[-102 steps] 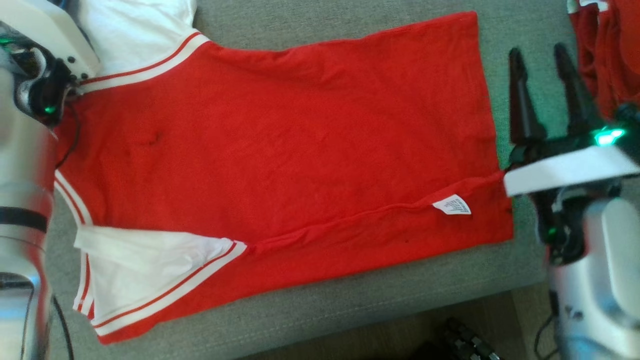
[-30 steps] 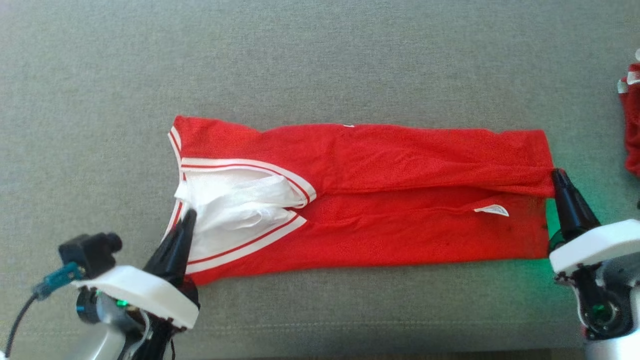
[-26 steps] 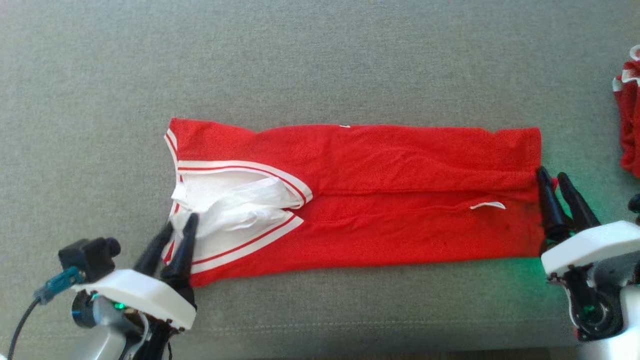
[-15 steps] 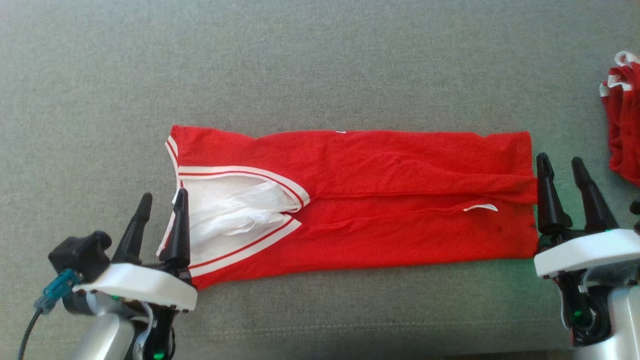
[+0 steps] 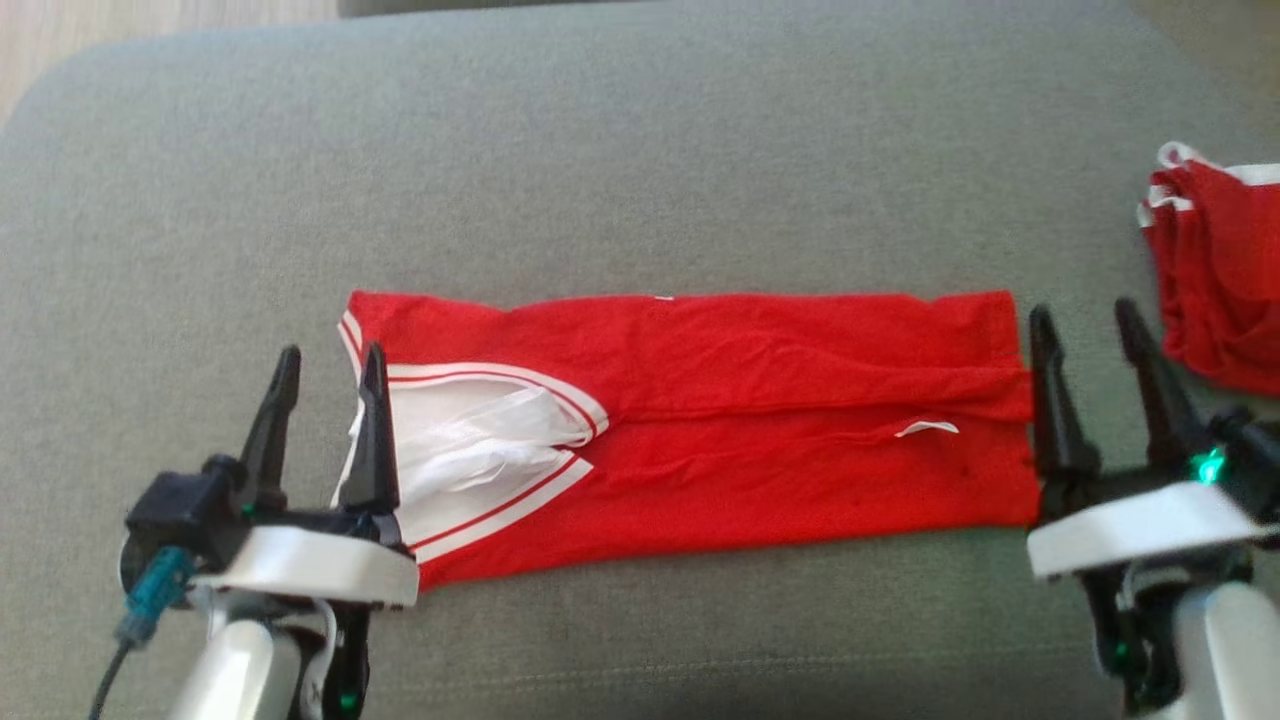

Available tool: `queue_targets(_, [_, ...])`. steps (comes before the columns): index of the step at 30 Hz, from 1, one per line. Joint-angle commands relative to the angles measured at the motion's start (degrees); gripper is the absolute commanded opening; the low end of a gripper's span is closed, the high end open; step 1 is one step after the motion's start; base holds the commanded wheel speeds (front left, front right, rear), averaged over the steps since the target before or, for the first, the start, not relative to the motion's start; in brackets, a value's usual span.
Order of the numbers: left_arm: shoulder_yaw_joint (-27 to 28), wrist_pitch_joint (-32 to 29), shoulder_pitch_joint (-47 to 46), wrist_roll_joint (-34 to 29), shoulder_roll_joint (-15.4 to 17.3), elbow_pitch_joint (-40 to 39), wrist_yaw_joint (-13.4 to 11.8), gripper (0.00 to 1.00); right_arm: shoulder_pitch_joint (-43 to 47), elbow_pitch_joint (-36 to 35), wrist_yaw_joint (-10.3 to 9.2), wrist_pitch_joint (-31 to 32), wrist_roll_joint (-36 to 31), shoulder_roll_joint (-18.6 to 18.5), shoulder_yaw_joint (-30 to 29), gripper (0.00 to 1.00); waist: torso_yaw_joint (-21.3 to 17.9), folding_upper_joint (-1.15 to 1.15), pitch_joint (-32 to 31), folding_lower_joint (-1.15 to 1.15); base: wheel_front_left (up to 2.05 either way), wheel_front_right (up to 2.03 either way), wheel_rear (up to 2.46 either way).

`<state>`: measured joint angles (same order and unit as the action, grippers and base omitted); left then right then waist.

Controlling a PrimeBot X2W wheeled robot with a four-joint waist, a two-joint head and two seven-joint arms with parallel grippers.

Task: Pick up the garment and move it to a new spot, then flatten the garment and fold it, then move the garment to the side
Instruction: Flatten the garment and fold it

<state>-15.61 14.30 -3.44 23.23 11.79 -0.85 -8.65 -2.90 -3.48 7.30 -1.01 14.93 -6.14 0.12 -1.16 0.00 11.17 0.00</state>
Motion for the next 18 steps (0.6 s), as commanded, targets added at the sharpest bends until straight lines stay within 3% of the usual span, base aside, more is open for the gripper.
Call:
queue_targets(1, [2.6, 0.7, -0.1, -1.1, 0.1, -0.2, 0.6, 1.00, 1.3, -2.0, 0.19, 0.0, -1.4, -0.5, 1.8, 1.00, -0.6, 0.00, -1.3, 0.00, 0.00, 0.00, 0.00])
queue_targets(18, [5.0, 0.7, 2.4, -4.3, -1.9, 4.3, 2.8, 1.00, 4.7, -1.9, 0.19, 0.5, -2.7, 0.4, 2.4, 1.00, -1.0, 0.00, -3.0, 0.00, 0.00, 0.00, 0.00])
